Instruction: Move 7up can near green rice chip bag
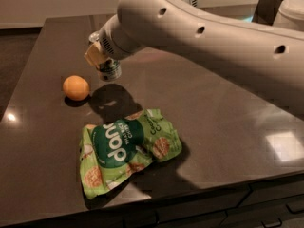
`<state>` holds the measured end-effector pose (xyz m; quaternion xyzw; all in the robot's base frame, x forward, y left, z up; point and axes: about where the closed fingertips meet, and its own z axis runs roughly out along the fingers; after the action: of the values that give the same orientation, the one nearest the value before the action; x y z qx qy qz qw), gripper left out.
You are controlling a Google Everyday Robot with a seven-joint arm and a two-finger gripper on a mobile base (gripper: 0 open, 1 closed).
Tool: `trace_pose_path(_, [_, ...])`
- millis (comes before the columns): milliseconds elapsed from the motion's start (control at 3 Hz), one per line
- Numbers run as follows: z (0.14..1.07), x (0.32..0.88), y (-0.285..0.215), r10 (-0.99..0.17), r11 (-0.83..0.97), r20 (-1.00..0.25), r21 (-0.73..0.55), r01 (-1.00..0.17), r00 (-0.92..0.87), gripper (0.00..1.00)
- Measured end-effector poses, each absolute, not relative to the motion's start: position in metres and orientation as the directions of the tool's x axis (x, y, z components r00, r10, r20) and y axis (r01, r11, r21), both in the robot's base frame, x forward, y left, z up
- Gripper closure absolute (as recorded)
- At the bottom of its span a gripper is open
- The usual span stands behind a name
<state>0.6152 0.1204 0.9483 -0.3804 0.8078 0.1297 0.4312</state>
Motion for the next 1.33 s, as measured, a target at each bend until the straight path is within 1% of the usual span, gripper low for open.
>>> trace_pose_path(667, [0.937,0.575,0.086,-0.458,0.753,-0.785,-0.094,-0.651,-0.416,1.00])
trace_pose_path(1333, [0.919,0.555,0.058,-0.411,0.794,-0.770,-0.038,-0.607,-0.489,1.00])
